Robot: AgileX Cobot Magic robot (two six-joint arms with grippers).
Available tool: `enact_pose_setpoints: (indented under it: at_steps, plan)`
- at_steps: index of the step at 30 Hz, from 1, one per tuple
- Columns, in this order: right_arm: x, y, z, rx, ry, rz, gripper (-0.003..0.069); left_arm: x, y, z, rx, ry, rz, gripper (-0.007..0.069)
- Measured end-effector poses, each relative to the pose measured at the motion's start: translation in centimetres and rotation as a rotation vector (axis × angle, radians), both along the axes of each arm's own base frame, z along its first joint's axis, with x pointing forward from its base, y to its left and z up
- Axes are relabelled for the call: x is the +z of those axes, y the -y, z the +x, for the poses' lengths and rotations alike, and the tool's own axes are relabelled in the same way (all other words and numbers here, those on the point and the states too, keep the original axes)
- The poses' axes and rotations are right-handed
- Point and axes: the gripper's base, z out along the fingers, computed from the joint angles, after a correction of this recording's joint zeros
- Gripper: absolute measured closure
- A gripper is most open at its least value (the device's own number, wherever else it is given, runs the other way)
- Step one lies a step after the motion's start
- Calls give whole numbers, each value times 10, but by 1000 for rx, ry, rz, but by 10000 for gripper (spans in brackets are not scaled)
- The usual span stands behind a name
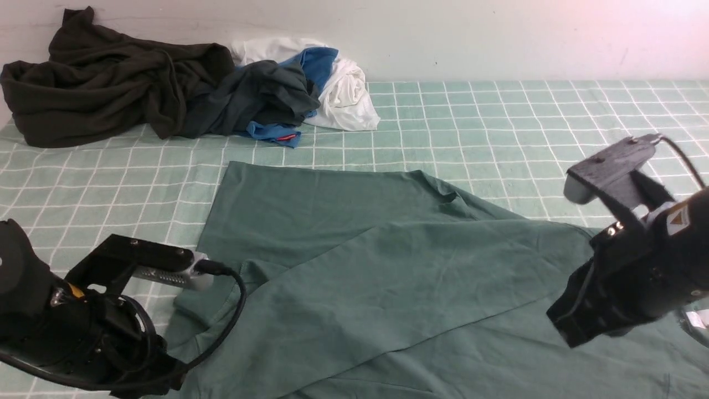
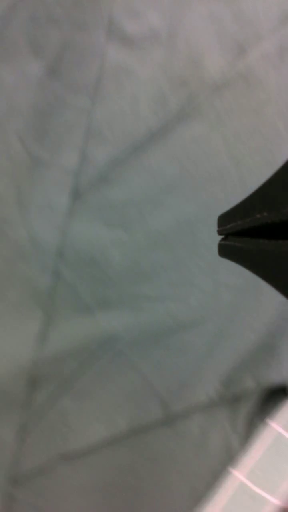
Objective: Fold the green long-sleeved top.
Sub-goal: Use the left arm to drag and drop the cuff onto the cuff closest to the left arm, then use both arms simultaneously to clamp the lower edge of the clothing fabric
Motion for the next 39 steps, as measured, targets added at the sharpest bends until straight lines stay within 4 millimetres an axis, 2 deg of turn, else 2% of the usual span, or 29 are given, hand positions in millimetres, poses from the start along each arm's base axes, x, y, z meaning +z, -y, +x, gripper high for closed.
enact_pose_setpoints:
  at_steps: [1, 3, 7, 11, 13, 16, 21, 29, 36, 39]
  plan:
    - [0, -1, -1, 8, -4, -2, 673, 1, 1, 0, -7, -2, -1, 357]
    - [1, -12, -19, 99, -72, -31, 673, 9, 12, -10, -122, -62, 4, 282]
    - [8, -23, -40, 196, -77, -49, 673, 17, 37, -33, -382, -135, 88, 268]
    - [22, -27, -59, 230, -37, -16, 673, 5, 48, -55, -576, -191, 207, 269]
    - [31, -27, -71, 258, -6, 8, 673, -11, 49, -70, -671, -205, 277, 269]
    - [40, -24, -81, 272, 28, 34, 673, -29, 48, -81, -748, -165, 322, 269]
    - [43, -20, -84, 275, 44, 34, 673, -37, 52, -79, -768, -74, 315, 269]
    - [43, -19, -83, 282, 56, 15, 673, -56, 55, -70, -795, -106, 363, 269]
    - [43, -19, -83, 284, 56, 14, 673, -57, 57, -65, -730, -96, 374, 269]
    - [43, -19, -83, 284, 57, 12, 673, -56, 59, -62, -686, -84, 371, 292]
